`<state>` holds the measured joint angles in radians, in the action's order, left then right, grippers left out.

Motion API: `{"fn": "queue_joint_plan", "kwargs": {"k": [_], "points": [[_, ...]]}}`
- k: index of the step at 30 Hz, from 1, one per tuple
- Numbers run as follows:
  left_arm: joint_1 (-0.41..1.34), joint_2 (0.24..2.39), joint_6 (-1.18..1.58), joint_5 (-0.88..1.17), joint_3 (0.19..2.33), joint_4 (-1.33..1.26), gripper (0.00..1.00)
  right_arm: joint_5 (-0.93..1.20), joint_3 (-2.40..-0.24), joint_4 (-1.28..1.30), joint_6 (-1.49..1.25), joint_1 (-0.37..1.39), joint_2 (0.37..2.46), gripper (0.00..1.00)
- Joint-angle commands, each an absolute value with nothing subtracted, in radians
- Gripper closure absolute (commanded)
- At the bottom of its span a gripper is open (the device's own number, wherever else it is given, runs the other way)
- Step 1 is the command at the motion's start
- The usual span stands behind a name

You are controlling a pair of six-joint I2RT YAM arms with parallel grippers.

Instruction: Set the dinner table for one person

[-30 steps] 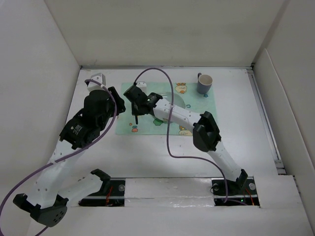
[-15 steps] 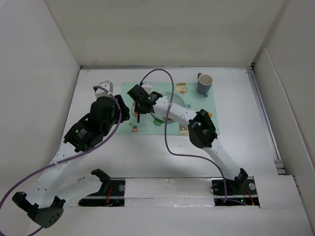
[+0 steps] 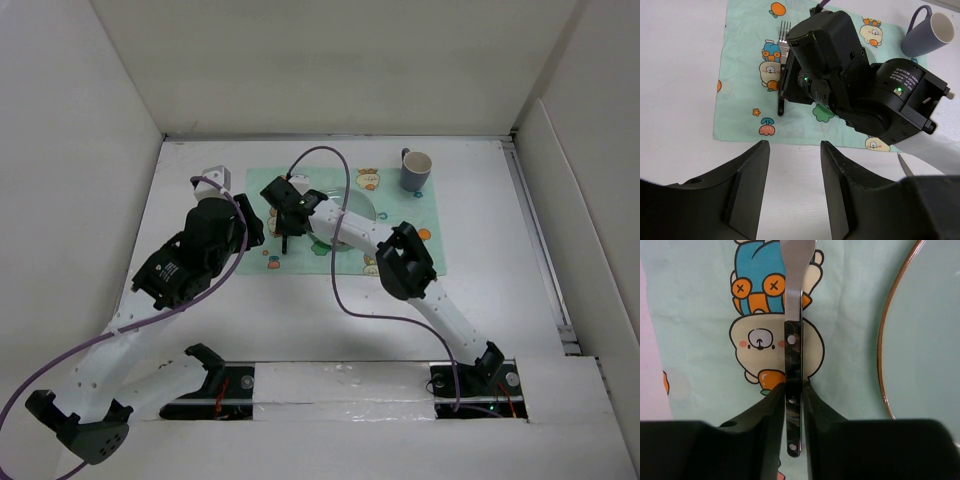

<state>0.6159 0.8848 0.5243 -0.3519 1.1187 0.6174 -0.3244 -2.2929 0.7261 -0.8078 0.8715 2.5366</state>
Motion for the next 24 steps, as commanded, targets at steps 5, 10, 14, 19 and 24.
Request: {"fn": "queue_joint_plan", "kwargs": {"k": [5,10,14,19,24], "points": [[0.620,0.877,0.505,-0.356,1.120,0.563,0.58,-0.284,-2.266,0.658,-0.756,0.867,2.377,0.48],[0.620,0.913,0.479,-0.350,1.135,0.535,0.58,-0.287,-2.061,0.612,-0.606,0.867,2.136,0.37],[0.620,0.931,0.471,-0.308,1.131,0.476,0.60,-0.348,-1.697,0.617,-0.601,0.844,1.854,0.78],[0.620,0.953,0.448,-0.262,1.109,0.427,0.66,-0.180,-1.220,0.693,-0.698,0.724,1.446,1.00],[0.629,0.963,0.425,-0.267,1.104,0.403,0.67,-0.144,-0.994,0.946,-0.911,0.651,1.252,0.90]]}}
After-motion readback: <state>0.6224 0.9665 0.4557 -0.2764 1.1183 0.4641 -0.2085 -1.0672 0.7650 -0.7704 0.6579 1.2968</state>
